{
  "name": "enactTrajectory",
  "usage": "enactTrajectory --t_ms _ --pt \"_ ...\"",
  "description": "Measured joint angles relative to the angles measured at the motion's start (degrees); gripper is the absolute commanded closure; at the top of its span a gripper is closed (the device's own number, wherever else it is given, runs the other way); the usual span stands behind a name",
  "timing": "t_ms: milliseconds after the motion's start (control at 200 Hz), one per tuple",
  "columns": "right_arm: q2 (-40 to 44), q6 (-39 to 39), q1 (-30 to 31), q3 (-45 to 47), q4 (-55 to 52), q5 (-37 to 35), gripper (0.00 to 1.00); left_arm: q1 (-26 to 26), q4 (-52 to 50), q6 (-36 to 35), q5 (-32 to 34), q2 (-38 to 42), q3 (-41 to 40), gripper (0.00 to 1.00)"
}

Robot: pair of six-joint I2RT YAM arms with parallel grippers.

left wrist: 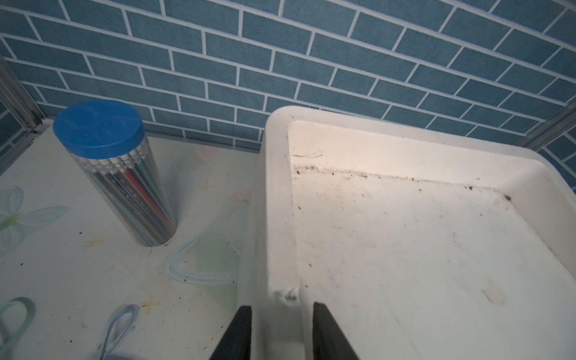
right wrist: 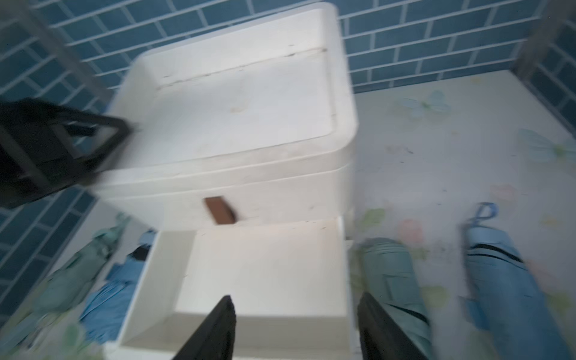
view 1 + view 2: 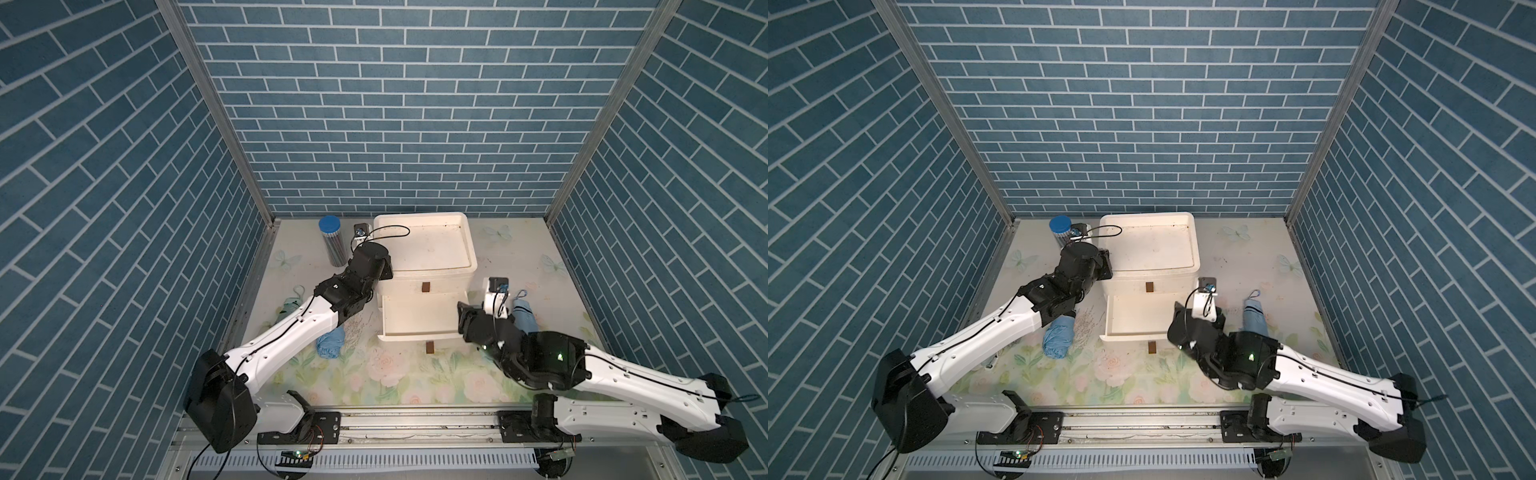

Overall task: Place the umbrella in the drawer by color
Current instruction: Pick up the umbrella from the center of the board.

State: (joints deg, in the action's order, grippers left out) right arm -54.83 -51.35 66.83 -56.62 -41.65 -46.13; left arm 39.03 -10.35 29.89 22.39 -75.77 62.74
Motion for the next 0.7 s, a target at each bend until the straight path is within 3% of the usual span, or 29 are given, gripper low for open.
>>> enactTrajectory --t_ms 155,270,480,700 --pt "-1.5 8.6 -22.1 2.6 -1.3 11.6 0.32 0.0 -1.5 -1.3 -3.3 4.9 0.0 0.54" --pt "-3.8 14.0 -32.1 8.1 1.6 21.7 0.28 0.0 -1.6 -1.9 -4.7 11.1 0.0 0.49" --pt "-8.7 17.2 -37.6 15.8 11.2 34.1 0.27 0.0 -1.0 -2.3 -6.3 23.7 -3.9 0.46" --pt "-15.2 17.3 -39.0 23.6 19.7 39.4 0.26 0.0 0.1 -1.9 -11.9 31.2 -12.3 0.45"
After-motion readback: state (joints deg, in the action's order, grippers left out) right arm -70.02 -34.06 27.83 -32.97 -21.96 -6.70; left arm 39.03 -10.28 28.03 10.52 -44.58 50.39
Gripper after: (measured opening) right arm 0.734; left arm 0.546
